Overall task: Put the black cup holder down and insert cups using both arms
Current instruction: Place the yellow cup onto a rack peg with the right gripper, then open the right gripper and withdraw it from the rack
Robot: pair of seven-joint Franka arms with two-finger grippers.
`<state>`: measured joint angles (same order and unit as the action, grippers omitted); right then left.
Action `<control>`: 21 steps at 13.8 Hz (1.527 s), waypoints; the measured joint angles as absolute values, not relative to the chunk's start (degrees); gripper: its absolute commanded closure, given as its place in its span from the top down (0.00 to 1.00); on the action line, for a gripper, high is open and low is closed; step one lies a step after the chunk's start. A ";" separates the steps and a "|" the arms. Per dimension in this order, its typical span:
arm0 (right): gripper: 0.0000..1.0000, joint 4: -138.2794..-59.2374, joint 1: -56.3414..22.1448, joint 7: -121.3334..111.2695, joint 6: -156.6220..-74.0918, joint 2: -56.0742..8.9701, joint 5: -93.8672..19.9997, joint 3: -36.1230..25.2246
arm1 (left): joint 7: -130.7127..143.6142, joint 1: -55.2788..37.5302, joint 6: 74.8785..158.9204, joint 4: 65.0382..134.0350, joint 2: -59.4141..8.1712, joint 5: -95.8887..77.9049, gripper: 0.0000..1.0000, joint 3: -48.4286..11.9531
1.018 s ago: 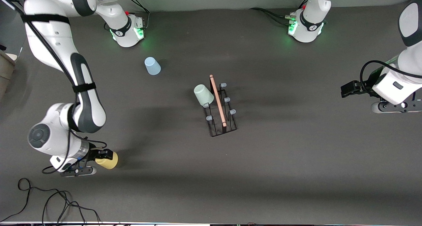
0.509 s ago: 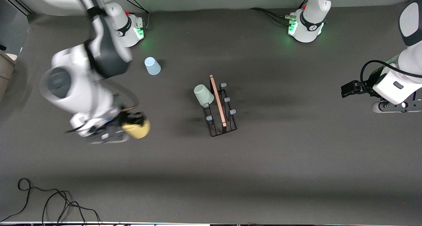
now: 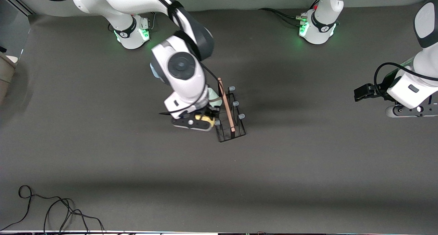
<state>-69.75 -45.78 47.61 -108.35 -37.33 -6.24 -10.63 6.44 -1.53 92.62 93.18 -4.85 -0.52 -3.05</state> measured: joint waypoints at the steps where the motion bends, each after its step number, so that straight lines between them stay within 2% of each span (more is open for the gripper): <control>1: 0.29 -67.83 -45.92 48.52 -108.72 -39.26 -6.24 -10.64 | 6.44 -1.53 92.62 93.18 -4.85 -0.52 0.99 -3.05; 4: 0.29 -64.72 -46.01 49.54 -111.00 -43.04 -6.24 -10.63 | 6.44 -1.53 92.62 93.18 -4.85 -0.52 0.99 -3.05; 8: 0.29 -64.35 -47.05 49.93 -113.22 -45.63 -6.24 -10.59 | 6.44 -1.53 92.62 93.18 -4.85 -0.52 0.99 -3.06; 9: 0.47 -64.35 -47.33 49.94 -113.61 -46.24 -6.24 -10.59 | 6.44 -1.53 92.62 93.18 -4.85 -0.52 0.99 -3.06; 10: 0.82 -64.35 -47.51 49.95 -113.70 -46.81 -6.24 -10.59 | 6.44 -1.53 92.62 93.18 -4.85 -0.52 0.99 -3.06; 11: 0.82 -64.35 -47.56 49.96 -113.79 -47.36 -6.24 -10.60 | 6.44 -1.53 92.62 93.18 -4.85 -0.52 0.99 -3.06; 13: 1.00 -64.33 -47.37 49.96 -114.10 -47.91 -6.24 -10.80 | 6.44 -1.53 92.62 93.18 -4.85 -0.52 0.99 -3.06; 17: 1.00 -62.15 -47.06 49.96 -113.36 -47.19 -6.24 -11.41 | 6.44 -1.53 92.62 93.18 -4.85 -0.52 0.99 -3.06; 21: 1.00 -60.15 -46.79 49.96 -103.48 -40.18 -6.24 -12.31 | 6.44 -1.53 92.62 93.19 -4.85 -0.52 0.99 -3.06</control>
<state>-60.15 -46.79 49.96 -103.48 -40.18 -6.24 -12.31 6.44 -1.53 92.62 93.19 -4.85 -0.52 -3.06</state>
